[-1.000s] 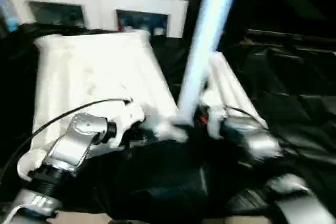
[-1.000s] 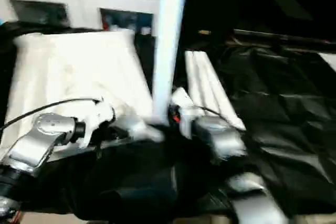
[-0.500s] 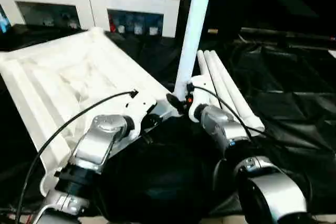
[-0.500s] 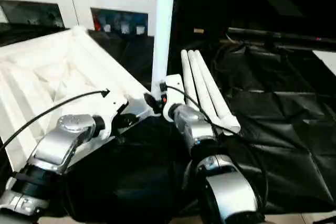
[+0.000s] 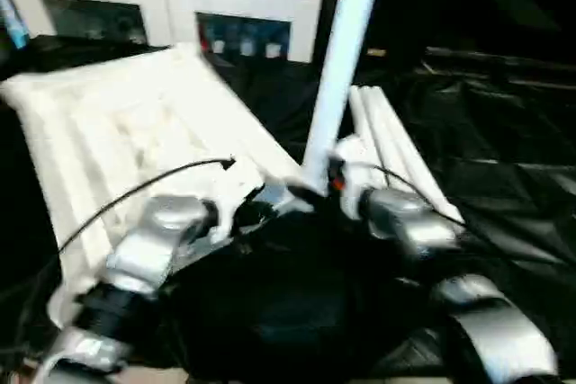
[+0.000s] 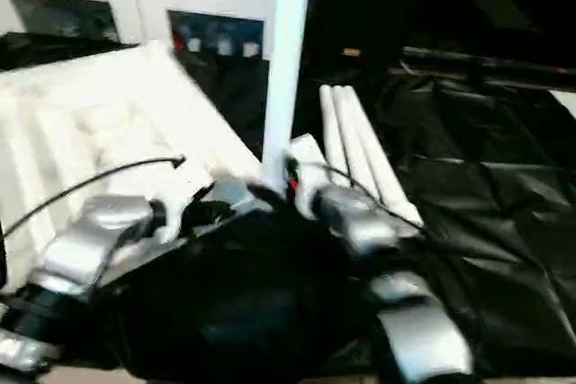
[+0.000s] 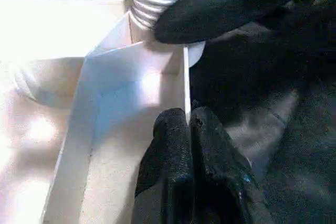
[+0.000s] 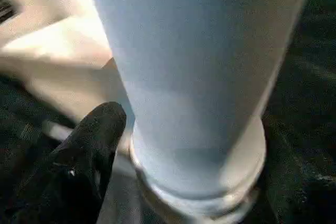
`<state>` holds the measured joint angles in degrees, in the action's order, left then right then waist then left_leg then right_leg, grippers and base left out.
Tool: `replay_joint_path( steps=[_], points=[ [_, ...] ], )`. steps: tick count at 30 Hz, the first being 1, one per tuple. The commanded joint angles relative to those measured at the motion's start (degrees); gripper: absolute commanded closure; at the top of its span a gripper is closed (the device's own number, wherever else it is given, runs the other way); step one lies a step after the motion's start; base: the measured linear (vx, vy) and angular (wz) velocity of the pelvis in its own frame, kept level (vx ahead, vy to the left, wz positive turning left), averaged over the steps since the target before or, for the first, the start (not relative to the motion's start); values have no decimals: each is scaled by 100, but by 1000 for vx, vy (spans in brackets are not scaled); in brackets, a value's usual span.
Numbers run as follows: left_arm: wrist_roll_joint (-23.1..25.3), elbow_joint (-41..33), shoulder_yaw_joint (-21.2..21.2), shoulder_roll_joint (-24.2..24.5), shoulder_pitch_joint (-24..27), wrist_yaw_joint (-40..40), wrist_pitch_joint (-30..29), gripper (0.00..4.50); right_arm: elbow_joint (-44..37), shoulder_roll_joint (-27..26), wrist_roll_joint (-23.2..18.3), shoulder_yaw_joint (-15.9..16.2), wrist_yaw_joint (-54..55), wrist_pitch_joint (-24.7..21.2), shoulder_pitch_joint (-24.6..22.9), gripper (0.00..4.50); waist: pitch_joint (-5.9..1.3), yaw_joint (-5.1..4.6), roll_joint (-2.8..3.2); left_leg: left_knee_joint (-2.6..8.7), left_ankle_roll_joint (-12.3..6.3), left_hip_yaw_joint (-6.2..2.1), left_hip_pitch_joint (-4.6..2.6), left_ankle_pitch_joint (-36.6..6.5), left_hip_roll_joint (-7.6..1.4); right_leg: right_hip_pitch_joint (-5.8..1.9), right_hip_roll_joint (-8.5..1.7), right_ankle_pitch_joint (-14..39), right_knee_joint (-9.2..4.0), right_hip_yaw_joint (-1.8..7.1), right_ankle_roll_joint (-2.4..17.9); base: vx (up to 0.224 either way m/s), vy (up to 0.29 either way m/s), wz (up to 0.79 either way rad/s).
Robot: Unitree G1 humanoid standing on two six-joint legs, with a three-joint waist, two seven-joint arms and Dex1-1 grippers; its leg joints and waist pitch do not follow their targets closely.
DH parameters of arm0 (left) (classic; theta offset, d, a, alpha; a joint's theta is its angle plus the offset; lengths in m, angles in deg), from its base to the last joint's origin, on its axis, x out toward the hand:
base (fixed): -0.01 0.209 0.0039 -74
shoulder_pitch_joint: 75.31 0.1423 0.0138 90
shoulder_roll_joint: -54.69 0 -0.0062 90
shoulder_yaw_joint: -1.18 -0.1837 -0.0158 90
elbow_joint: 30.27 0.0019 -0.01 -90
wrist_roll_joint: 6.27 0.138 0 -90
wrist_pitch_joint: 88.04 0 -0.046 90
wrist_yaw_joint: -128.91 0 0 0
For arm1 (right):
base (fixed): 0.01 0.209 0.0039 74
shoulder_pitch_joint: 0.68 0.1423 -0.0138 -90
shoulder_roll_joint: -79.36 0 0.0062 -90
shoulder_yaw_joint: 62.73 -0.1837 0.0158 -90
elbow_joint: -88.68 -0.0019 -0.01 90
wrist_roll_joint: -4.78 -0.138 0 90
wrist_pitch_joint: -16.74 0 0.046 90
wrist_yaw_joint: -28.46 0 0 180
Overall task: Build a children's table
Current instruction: Rotate leg to tighten
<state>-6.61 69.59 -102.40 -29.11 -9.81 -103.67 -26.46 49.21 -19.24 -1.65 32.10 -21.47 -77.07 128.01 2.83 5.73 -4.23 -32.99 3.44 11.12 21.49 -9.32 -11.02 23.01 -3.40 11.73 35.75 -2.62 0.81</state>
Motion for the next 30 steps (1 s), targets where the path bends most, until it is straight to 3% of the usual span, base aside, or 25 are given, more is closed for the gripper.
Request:
replay_joint_path(
  steps=[1, 5, 6, 7, 15, 21, 24, 26, 28, 30],
  points=[
    [-313, -305, -127, -56, -111, -388, 333, 450, -373, 100, -62, 268, -687, -159, -165, 65, -337, -19, 106, 354, -95, -103, -132, -1133, -260, -256, -443, 502, -401, 265, 1188, 0, 0, 0],
    [-493, -385, -155, 143, -67, -847, 390, 450, -951, 437, -184, 443, -1409, -406, -444, 65, -334, 9, 75, 347, -119, -100, -125, -1138, -252, -278, -441, 537, -404, 267, 1181, 0, 0, 0],
    [-508, -399, -203, 238, -42, -1004, 414, 450, -1144, 539, -215, 506, -1604, -476, -538, 65, -332, 15, 110, 350, -123, -103, -132, -1150, -258, -262, -442, 569, -407, 267, 1183, 0, 0, 0],
    [-511, -385, -269, 351, -17, -1164, 482, 450, -1359, 637, -245, 568, -1780, -578, -636, 92, -326, 29, 98, 354, -115, -105, -136, -1197, -263, -259, -444, 645, -424, 264, 1166, 0, 0, 0],
    [-536, -274, -274, 431, -20, -1326, 576, 450, -1682, 600, -231, 671, -1841, -800, -784, 152, -327, 35, 98, 364, 27, -110, -155, -1326, -264, -240, -453, 854, -429, 267, 1178, 0, 0, 0],
    [-508, -280, -233, 410, 5, -1230, 581, 450, -1749, 473, -245, 694, -1713, -931, -833, 161, -335, 37, 100, 356, 18, -106, -152, -1227, -260, -244, -448, 657, -406, 265, 1204, 0, 0, 0],
    [-384, -147, -106, 193, -68, -763, 465, 450, -1195, 117, 16, 519, -697, -683, -615, 162, -321, 13, 89, 367, 73, -110, -144, -1298, -257, -230, -459, 856, -419, 267, 1180, 0, 0, 0],
    [-293, -18, -14, -3, -151, -345, 347, 450, -576, -206, 179, 294, 403, -518, -322, 162, -310, -61, 92, 388, 242, -131, -137, -1508, -244, -227, -477, 1319, -450, 267, 1123, 0, 0, 0],
    [-204, 74, 58, -198, -223, 65, 209, 450, -143, -494, 141, 71, 1112, -473, -95, 164, -297, -147, 93, 410, 358, -166, -121, -1688, -235, -237, -486, 1789, -485, 254, 1000, 0, 0, 0],
    [-134, 102, 93, -374, -274, 391, 60, 450, 125, -738, 40, -108, 1587, -514, 66, 164, -309, -176, 86, 396, 360, -166, -144, -1728, -247, -208, -489, 1815, -492, 270, 964, 0, 0, 0]
  ],
)
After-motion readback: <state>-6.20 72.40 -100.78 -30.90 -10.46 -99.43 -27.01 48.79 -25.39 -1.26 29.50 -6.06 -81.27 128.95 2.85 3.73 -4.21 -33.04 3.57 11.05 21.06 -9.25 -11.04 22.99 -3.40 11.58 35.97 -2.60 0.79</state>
